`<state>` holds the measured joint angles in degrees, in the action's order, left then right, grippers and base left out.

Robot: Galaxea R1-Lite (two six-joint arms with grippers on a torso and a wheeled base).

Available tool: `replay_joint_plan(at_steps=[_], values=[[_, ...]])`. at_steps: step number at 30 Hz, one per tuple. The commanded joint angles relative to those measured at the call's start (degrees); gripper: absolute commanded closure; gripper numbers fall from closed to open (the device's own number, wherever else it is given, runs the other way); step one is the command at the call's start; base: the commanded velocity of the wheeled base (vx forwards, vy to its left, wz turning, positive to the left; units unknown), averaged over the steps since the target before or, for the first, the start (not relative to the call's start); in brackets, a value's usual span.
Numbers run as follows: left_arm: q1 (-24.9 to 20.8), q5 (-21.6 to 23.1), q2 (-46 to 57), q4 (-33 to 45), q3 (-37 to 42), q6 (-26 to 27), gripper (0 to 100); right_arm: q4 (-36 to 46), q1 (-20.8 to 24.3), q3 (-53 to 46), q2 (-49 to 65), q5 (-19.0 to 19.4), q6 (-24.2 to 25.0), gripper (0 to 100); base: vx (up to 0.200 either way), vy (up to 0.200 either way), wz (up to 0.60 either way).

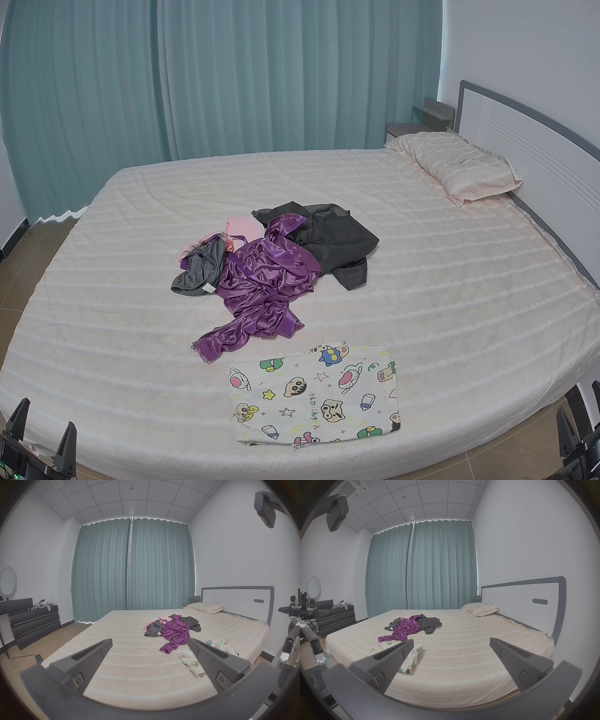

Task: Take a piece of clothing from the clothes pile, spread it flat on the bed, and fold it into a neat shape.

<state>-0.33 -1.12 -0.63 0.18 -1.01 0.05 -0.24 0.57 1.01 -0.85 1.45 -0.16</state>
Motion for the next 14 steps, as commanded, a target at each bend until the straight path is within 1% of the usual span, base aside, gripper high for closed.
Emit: replay_joint_plan(at_steps=[1, 14], values=[[0.0, 0.0, 0.6, 0.0, 0.9, 0.0, 0, 0.0, 0.0, -1.0, 0.9, 0.0, 0.1, 0, 0.000, 0.000, 0.00], [0.0, 0.0, 0.6, 0.0, 0.9, 0.0, 0, 0.0, 0.0, -1.0, 0.9, -0.1, 0.2, 0, 0.000, 0.000, 0.00]])
